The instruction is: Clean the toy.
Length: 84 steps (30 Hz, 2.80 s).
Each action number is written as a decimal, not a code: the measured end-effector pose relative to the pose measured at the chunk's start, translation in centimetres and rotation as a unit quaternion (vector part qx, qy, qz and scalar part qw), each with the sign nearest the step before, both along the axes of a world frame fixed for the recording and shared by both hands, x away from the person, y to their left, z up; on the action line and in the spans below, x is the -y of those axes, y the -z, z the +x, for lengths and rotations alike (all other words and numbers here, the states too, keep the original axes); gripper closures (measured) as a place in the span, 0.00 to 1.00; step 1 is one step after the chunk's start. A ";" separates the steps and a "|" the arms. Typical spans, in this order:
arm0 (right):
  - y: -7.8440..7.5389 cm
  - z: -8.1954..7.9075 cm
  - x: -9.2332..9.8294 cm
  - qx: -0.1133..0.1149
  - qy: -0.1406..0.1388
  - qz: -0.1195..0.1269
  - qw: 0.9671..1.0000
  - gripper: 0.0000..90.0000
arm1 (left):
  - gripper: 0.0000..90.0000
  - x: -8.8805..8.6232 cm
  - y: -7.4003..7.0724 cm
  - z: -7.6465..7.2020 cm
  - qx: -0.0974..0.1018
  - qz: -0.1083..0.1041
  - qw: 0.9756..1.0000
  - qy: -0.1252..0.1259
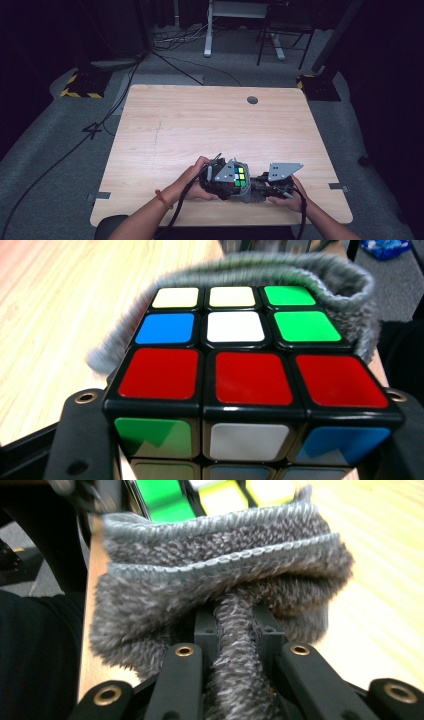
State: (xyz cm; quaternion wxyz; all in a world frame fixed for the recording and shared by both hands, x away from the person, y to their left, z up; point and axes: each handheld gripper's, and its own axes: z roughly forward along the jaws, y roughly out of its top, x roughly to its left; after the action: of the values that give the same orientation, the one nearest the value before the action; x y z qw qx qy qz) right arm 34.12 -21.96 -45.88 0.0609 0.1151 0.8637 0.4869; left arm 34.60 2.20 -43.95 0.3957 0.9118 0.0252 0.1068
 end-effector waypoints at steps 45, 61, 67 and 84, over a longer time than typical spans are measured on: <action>0.3 -0.1 0.3 0.022 0.032 -0.022 0.999 0.87 | 0.37 0.2 0.1 -0.2 0.000 0.003 1.000 0.000; -1.4 -0.7 0.6 0.033 0.020 0.024 0.999 0.87 | 0.37 0.3 -0.1 -0.4 -0.004 -0.004 1.000 0.008; 0.1 0.2 0.4 0.018 0.037 -0.025 0.999 0.87 | 0.37 0.0 -0.6 -0.6 -0.002 -0.020 1.000 0.011; 0.0 0.7 0.9 -0.025 0.015 0.021 0.999 0.87 | 0.37 -0.3 -0.8 -0.4 -0.010 -0.054 0.998 0.009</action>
State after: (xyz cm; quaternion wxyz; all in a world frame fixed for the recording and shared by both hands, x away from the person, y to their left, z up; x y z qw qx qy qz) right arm 34.78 -22.90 -45.87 0.0437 0.1413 0.8527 0.5010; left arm 34.18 2.47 -43.16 0.4454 0.8902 0.0265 0.0923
